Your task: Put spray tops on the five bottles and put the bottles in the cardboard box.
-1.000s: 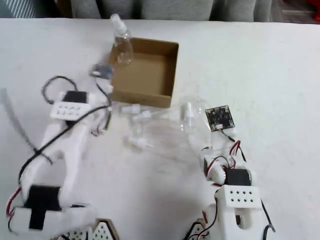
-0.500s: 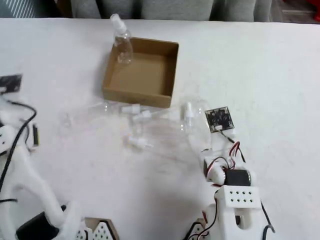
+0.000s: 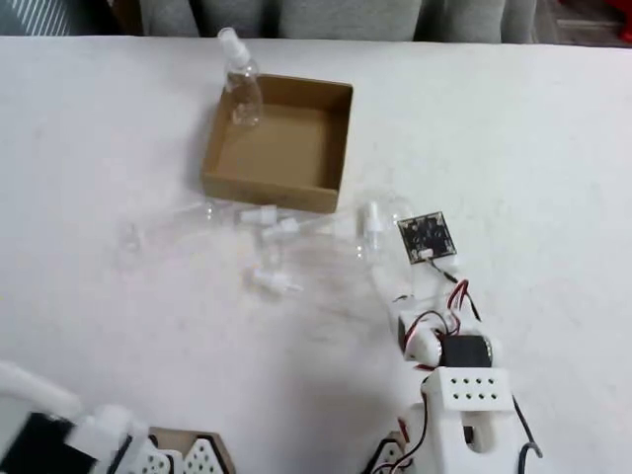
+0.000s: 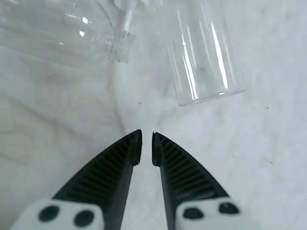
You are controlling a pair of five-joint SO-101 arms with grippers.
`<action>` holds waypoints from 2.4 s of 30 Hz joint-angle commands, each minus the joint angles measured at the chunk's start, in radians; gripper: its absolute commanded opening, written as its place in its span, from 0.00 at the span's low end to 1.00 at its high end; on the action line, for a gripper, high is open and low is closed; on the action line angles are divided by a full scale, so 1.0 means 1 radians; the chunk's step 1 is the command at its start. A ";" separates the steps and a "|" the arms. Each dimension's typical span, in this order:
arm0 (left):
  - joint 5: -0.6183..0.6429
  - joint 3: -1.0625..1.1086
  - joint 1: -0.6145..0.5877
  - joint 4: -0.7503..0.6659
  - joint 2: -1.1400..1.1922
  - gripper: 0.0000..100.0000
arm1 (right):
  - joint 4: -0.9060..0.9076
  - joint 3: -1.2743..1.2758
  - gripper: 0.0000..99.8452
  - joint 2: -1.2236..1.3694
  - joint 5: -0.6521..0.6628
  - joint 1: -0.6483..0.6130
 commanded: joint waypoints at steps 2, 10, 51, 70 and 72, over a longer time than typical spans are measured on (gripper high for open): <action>-0.011 -0.253 -0.058 -0.020 0.259 0.28 | -0.016 -0.008 0.02 -0.010 0.009 -0.004; -0.037 -0.660 -0.056 -0.064 0.656 0.28 | -0.016 -0.008 0.02 -0.010 0.009 -0.005; -0.264 -1.318 -0.058 0.437 1.150 0.13 | -0.016 -0.008 0.02 -0.004 0.009 -0.007; -0.256 -1.484 -0.054 0.499 1.153 0.15 | -0.018 -0.008 0.02 -0.002 0.009 -0.007; -0.256 -1.493 -0.054 0.499 1.153 0.15 | -0.018 -0.008 0.02 -0.002 0.009 -0.007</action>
